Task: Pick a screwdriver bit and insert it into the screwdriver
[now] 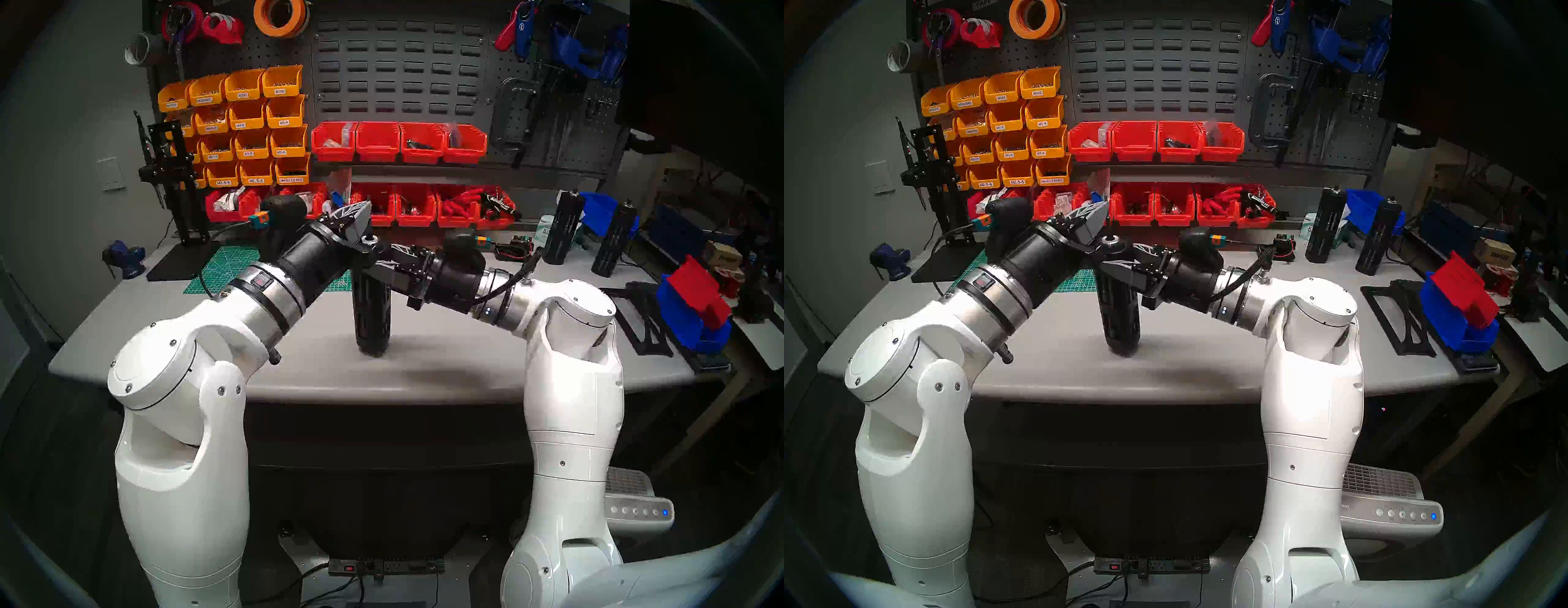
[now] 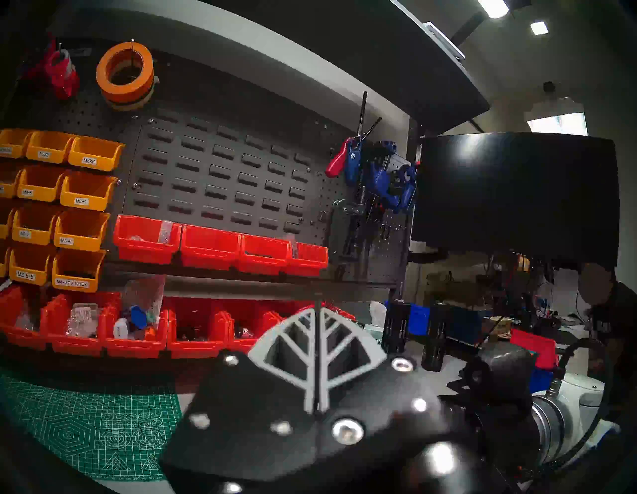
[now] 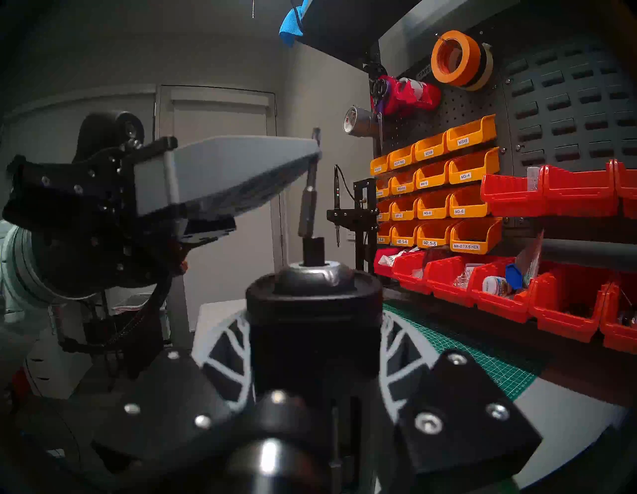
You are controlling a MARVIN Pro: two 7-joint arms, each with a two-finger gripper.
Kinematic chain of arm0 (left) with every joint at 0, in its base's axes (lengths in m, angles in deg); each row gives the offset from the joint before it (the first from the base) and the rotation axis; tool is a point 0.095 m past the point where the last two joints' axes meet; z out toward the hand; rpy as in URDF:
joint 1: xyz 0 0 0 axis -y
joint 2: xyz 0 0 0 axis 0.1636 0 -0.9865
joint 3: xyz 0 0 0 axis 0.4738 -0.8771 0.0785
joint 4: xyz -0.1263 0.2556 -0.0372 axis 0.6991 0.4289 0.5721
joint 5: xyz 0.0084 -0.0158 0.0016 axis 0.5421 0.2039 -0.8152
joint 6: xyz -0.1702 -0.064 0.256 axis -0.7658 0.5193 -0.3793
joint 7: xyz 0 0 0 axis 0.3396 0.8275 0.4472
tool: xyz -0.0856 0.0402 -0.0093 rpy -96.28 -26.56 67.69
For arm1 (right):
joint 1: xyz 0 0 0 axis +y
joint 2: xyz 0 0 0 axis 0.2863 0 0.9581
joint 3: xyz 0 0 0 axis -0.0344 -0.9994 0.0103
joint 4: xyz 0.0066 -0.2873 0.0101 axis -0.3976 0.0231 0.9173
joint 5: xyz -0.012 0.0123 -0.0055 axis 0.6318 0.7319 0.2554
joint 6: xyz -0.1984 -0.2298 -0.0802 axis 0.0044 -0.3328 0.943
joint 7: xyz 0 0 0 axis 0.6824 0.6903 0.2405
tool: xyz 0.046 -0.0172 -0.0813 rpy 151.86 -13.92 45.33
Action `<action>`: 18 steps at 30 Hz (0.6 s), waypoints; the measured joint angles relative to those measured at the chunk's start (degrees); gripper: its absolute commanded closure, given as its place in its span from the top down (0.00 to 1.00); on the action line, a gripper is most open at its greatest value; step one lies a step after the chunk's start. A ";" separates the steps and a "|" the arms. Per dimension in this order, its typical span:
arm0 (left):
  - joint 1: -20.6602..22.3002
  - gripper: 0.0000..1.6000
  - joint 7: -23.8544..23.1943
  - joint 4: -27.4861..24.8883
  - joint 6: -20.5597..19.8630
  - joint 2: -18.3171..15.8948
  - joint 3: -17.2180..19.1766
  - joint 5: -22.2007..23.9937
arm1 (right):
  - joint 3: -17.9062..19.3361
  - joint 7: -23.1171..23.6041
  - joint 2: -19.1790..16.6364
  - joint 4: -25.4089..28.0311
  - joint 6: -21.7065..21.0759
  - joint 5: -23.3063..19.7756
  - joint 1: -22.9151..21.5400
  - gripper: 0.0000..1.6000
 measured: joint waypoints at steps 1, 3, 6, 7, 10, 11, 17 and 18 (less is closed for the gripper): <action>0.00 0.00 0.03 0.02 0.04 0.00 0.00 -0.05 | 0.00 0.01 0.01 0.00 -0.01 -0.01 -0.01 0.00; 0.00 0.00 0.09 0.04 0.10 0.01 -0.01 -0.11 | 0.00 0.04 0.01 0.00 -0.02 -0.02 -0.01 0.00; 0.06 0.00 0.26 0.15 0.17 0.01 -0.04 -0.17 | -0.05 0.07 0.01 0.00 -0.04 -0.04 -0.01 0.00; 0.09 0.00 0.32 0.20 0.19 0.01 -0.04 -0.18 | -0.06 0.07 0.01 0.00 -0.04 -0.05 -0.01 0.00; 0.20 0.00 0.47 0.33 0.24 0.01 -0.08 -0.19 | -0.12 0.09 0.01 0.00 -0.05 -0.08 -0.01 0.00; 0.27 0.00 0.52 0.39 0.26 0.01 -0.11 -0.19 | -0.14 0.10 0.01 0.01 -0.05 -0.09 0.00 0.00; 0.54 0.00 0.64 0.68 0.39 0.01 -0.21 -0.29 | -0.24 0.10 0.01 0.04 -0.05 -0.15 0.00 0.00; 0.57 0.00 0.65 0.74 0.47 0.01 -0.23 -0.37 | -0.27 0.10 0.01 0.04 -0.05 -0.16 0.00 0.00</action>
